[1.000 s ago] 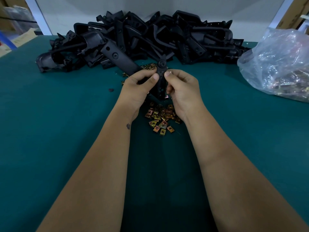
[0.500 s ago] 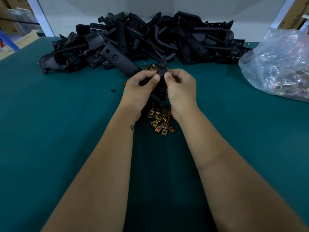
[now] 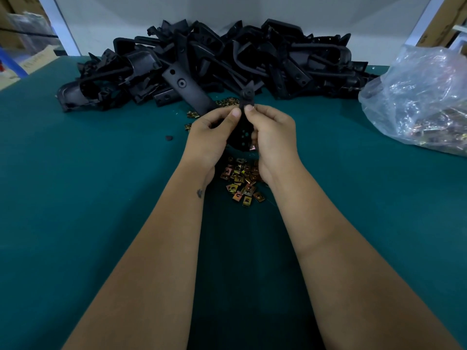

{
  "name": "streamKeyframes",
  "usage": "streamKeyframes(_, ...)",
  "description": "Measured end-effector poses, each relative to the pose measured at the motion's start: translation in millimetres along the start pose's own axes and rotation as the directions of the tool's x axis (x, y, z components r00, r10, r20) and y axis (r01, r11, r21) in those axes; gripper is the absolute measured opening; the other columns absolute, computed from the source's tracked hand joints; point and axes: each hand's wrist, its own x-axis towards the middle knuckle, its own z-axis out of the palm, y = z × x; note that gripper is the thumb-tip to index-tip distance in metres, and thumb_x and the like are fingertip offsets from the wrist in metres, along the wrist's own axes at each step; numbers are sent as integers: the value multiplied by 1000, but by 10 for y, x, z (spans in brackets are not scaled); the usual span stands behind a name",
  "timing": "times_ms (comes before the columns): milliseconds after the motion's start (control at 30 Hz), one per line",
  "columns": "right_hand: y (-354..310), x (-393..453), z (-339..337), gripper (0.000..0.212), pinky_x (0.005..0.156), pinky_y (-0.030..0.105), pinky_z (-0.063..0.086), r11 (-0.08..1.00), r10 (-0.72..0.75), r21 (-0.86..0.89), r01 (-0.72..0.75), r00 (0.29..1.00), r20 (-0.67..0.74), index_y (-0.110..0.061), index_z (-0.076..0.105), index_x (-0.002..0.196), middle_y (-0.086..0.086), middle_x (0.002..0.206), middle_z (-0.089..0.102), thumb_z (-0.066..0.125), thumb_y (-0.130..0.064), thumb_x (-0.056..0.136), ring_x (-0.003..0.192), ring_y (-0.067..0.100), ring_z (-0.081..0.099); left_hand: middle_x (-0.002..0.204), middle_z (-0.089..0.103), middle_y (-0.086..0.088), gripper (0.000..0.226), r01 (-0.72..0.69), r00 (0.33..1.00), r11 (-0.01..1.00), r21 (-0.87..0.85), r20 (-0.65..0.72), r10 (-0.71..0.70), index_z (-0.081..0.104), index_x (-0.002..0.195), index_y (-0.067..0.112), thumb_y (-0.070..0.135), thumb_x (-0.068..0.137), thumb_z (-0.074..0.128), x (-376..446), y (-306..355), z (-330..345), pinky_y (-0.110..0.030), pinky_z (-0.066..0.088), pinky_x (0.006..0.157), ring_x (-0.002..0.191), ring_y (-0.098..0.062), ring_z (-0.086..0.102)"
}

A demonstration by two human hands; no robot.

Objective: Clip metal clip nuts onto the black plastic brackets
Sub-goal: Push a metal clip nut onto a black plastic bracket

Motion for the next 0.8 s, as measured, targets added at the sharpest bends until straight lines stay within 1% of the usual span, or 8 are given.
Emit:
streamKeyframes(67, -18, 0, -3, 16, 52, 17, 48, 993, 63, 100, -62, 998, -4, -11, 71, 86, -9, 62, 67, 59, -13, 96, 55, 0, 62, 103, 76, -5, 15, 49, 999, 998, -48, -13, -50, 76, 97, 20, 24, 98, 62, 12, 8, -1, -37, 53, 98, 103, -21, 70)
streamKeyframes(167, -18, 7, -12, 19, 54, 22, 44, 992, 94, 87, -91, 995, -32, -13, 69, 82, 0, 70, 61, 59, -19, 97, 61, 10, 57, 93, 77, 0, 16, 62, 998, 997, -50, -30, -64, 77, 92, 22, 22, 98, 61, 36, 9, -4, -31, 56, 88, 90, -13, 72)
streamKeyframes(267, -17, 16, -41, 19, 57, 25, 41, 986, 110, 129, -106, 994, -24, -12, 65, 78, 5, 73, 56, 60, -17, 95, 64, 15, 50, 95, 77, 0, 15, 54, 998, 995, -81, -31, -57, 76, 96, 20, 18, 98, 61, 39, 4, -21, -33, 57, 89, 92, -14, 71)
streamKeyframes(400, -50, 18, -57, 8, 57, 23, 51, 963, 130, 236, -134, 991, 30, -7, 68, 86, 7, 77, 64, 63, -9, 92, 66, 15, 60, 95, 75, 0, 18, 78, 996, 983, -165, 45, -71, 75, 99, 20, 11, 98, 60, 29, 13, -47, -31, 58, 82, 89, -13, 70)
streamKeyframes(467, -55, 28, -75, 4, 58, 23, 50, 955, 147, 254, -155, 988, 52, -8, 68, 88, 3, 75, 65, 65, -8, 90, 64, 12, 60, 94, 76, 3, 16, 118, 992, 973, -197, 73, -105, 75, 99, 23, 16, 97, 60, 29, 26, -53, -32, 58, 82, 89, -12, 70)
streamKeyframes(600, -55, 58, -134, 9, 72, 30, 44, 956, 164, 222, -190, 978, 132, -7, 67, 97, 5, 81, 61, 62, -11, 91, 80, 20, 53, 96, 75, 1, 15, 130, 985, 969, -209, 135, -103, 73, 106, 18, 17, 96, 61, 26, 32, -95, -30, 58, 74, 89, -13, 71)
streamKeyframes(733, -57, 63, -155, 4, 66, 30, 42, 967, 148, 187, -176, 977, 151, -9, 66, 88, 1, 70, 59, 63, -9, 90, 68, 15, 48, 95, 74, -2, 18, 99, 984, 978, -181, 166, -68, 70, 110, 12, 12, 96, 60, 22, 31, -130, -29, 58, 73, 88, -16, 70)
streamKeyframes(800, -44, 71, -168, 13, 61, 27, 41, 976, 141, 147, -158, 982, 122, -13, 66, 78, -2, 66, 59, 64, -8, 89, 62, 11, 48, 90, 75, 0, 14, 68, 987, 985, -161, 157, -43, 71, 104, 12, 8, 95, 60, 28, 32, -137, -29, 59, 74, 84, -14, 70)
